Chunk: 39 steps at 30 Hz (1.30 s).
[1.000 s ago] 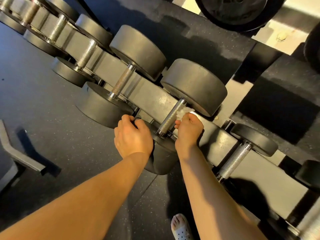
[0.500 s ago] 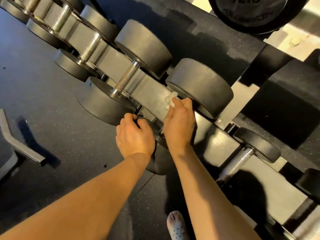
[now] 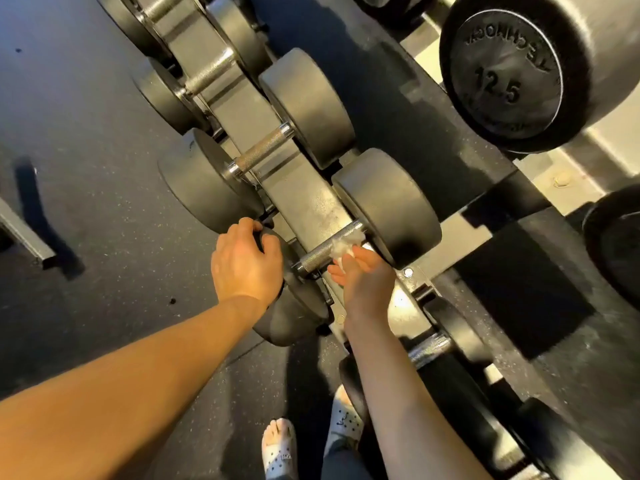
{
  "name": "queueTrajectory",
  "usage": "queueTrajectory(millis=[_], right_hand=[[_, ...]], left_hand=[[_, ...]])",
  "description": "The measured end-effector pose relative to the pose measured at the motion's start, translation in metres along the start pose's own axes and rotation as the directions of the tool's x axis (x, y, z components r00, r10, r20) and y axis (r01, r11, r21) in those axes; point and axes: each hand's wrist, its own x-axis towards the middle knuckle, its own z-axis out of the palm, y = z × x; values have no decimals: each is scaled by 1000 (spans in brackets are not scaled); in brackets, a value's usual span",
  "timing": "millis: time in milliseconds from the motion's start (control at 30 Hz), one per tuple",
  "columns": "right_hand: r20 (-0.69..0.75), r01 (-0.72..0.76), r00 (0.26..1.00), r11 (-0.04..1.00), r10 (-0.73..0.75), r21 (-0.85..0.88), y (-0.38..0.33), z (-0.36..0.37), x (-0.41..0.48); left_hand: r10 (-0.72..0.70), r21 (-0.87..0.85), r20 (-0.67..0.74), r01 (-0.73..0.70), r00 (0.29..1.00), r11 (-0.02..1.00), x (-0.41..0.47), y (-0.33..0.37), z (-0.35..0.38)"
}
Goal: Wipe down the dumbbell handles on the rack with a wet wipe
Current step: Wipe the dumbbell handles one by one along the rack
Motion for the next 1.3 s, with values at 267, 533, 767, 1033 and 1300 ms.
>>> queueTrajectory(millis=[267, 533, 767, 1033, 1300], right_hand=[[158, -272, 957, 939, 242, 211, -32, -24, -2], [368, -246, 901, 969, 228, 3, -35, -36, -3], [225, 476, 875, 678, -429, -560, -105, -79, 10], [376, 670, 659, 282, -651, -686, -104, -27, 94], [333, 612, 687, 265, -646, -745, -106, -26, 89]], left_hand=[[473, -70, 168, -468, 865, 881, -9, 36, -10], [83, -398, 341, 64, 936, 915, -23, 85, 47], [212, -349, 231, -122, 950, 929, -15, 81, 64], [-74, -211, 636, 265, 768, 941, 42, 86, 79], [81, -154, 647, 26, 758, 988, 52, 80, 78]])
